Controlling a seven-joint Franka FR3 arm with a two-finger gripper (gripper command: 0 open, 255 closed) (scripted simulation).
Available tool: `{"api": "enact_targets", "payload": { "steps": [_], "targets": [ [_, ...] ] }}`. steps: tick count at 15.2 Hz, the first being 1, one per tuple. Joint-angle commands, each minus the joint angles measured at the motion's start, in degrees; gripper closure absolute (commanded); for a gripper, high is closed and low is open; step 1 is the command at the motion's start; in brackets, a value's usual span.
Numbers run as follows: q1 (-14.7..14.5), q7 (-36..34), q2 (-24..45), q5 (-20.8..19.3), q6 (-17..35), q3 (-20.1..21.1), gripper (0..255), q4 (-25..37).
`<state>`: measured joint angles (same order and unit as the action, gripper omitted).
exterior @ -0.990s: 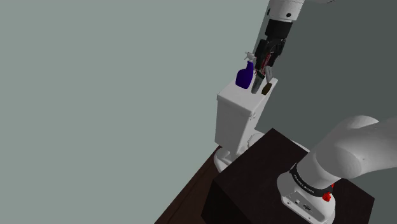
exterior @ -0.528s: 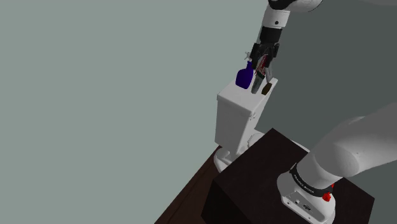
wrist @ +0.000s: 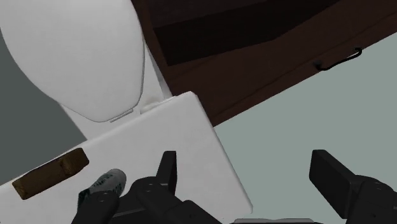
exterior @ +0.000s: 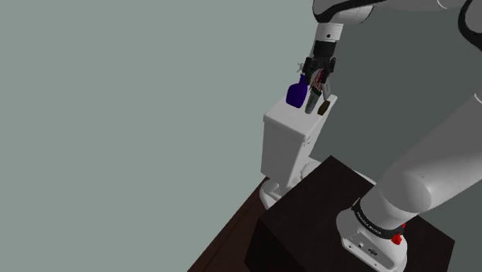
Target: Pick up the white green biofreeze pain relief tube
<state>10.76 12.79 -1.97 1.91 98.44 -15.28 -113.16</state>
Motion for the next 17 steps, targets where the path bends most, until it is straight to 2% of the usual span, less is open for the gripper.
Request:
{"api": "enact_targets", "payload": {
  "steps": [1,7,14,17],
  "targets": [
    [1.0,0.7,4.2,0.5,0.0,-1.1,0,3.2],
    [4.7,2.5,17.0,2.6,-1.2,-3.6,0,14.0],
    [10.3,3.7,32.1,5.4,-5.0,-5.2,0,29.4],
    [10.4,3.7,32.7,5.6,-3.0,-5.0,0,28.0]
  ]
}}
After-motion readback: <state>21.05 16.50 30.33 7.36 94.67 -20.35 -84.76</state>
